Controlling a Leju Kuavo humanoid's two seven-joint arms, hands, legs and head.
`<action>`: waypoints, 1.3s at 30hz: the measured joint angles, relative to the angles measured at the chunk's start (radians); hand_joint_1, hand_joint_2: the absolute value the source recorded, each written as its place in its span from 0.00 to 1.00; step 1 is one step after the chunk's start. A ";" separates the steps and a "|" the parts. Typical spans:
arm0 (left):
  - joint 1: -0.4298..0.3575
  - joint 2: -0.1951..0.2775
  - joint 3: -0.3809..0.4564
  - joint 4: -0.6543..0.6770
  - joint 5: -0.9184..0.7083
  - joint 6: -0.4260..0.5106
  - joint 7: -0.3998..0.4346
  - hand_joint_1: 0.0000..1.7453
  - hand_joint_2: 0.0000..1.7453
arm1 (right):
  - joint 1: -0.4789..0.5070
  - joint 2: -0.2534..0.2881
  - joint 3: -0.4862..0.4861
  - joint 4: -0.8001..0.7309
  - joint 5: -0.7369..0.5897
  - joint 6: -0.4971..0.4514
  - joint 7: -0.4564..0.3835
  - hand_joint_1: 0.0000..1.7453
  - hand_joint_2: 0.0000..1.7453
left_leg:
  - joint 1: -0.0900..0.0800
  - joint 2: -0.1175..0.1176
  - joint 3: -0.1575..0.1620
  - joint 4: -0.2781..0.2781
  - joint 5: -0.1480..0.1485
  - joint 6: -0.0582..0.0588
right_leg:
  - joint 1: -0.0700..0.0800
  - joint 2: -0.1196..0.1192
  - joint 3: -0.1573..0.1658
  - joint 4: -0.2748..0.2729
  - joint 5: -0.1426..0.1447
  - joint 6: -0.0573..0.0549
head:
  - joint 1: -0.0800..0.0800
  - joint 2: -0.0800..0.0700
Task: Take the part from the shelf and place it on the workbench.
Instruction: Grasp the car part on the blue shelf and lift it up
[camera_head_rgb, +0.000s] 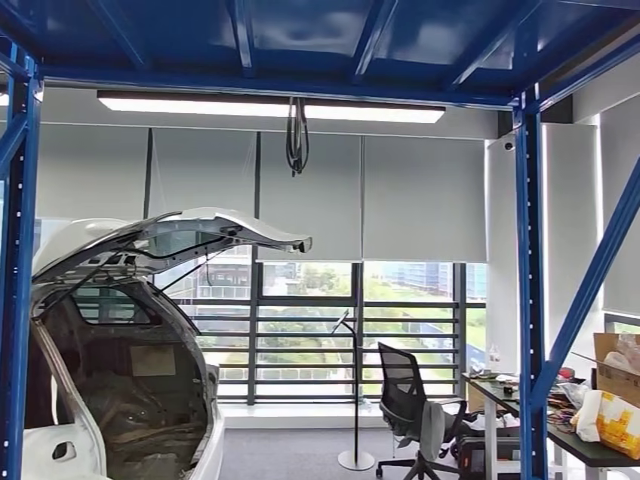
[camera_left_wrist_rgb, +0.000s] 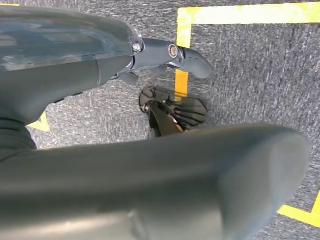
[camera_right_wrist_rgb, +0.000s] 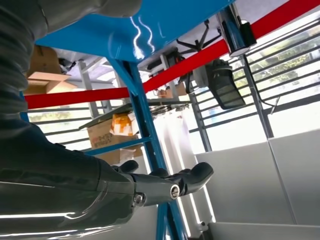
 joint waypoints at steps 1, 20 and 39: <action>0.001 0.000 0.000 0.000 0.000 0.000 0.000 0.00 0.00 | 0.004 0.002 -0.001 0.000 0.000 0.000 -0.002 0.00 1.00 | 0.002 0.000 -0.024 0.023 0.008 -0.004 | -0.001 0.001 0.005 0.001 -0.005 0.001 | 0.000 0.000; 0.000 0.005 0.000 0.000 0.013 0.006 -0.009 0.00 0.00 | 0.028 -0.014 -0.036 0.002 -0.100 0.032 -0.045 0.00 0.00 | 0.001 -0.005 0.091 -0.211 0.116 0.036 | -0.004 0.002 -0.073 0.132 -0.024 0.037 | -0.002 -0.001; 0.000 0.005 -0.002 0.000 -0.004 0.004 -0.011 0.00 0.00 | 0.113 -0.089 -0.113 0.123 0.299 0.029 0.139 0.00 1.00 | -0.001 -0.005 0.101 -0.228 0.113 0.024 | 0.003 0.007 -0.034 0.034 0.001 0.034 | -0.003 -0.001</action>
